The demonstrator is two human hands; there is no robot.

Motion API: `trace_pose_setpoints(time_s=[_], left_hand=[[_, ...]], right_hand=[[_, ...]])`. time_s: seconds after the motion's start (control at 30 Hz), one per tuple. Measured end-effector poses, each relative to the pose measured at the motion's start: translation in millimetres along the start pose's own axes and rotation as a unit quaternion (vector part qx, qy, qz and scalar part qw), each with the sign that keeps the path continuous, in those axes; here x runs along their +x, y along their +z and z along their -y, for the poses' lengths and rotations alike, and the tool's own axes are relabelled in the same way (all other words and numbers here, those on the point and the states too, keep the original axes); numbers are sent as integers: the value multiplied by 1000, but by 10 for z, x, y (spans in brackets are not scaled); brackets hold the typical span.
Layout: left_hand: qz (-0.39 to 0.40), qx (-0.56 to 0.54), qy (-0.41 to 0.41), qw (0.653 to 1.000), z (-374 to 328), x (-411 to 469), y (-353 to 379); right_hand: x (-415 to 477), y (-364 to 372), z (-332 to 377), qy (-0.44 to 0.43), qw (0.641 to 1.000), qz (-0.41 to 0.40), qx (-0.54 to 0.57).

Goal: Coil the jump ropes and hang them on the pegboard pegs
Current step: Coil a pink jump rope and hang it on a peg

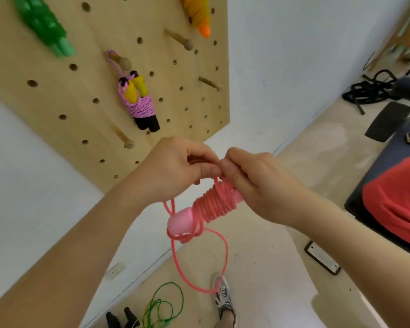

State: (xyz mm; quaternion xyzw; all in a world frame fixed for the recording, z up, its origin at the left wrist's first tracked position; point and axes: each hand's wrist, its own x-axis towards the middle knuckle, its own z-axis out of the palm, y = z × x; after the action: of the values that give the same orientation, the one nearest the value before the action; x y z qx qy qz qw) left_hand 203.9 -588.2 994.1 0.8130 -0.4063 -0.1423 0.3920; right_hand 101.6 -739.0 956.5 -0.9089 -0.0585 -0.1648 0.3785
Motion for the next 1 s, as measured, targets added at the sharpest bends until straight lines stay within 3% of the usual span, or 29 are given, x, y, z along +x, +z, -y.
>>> trace_pose_setpoints(time_s=[0.1, 0.2, 0.3, 0.47, 0.63, 0.8, 0.9, 1.0], left_hand=[[50, -138, -34, 989, 178, 366, 14], [91, -253, -60, 961, 392, 704, 21], [77, -329, -101, 936, 449, 846, 101], [-6, -365, -148, 919, 632, 1226, 313], [-14, -347, -237, 907, 755, 1450, 678], [-149, -435, -196, 866, 645, 1894, 879], [-176, -379, -161, 894, 490, 2133, 1017], [-215, -343, -188, 895, 364, 2441, 1149]], right_hand=[[264, -146, -128, 58, 994, -43, 83], [583, -259, -271, 105, 980, -36, 168], [775, -301, -393, 139, 954, -22, 264], [1044, -305, -649, 180, 933, -37, 310], [1261, -317, -892, 206, 923, -99, 309], [1508, -426, -1250, 204, 921, -195, 269], [1613, -556, -1509, 200, 917, -231, 256], [1698, -712, -1746, 197, 915, -238, 259]])
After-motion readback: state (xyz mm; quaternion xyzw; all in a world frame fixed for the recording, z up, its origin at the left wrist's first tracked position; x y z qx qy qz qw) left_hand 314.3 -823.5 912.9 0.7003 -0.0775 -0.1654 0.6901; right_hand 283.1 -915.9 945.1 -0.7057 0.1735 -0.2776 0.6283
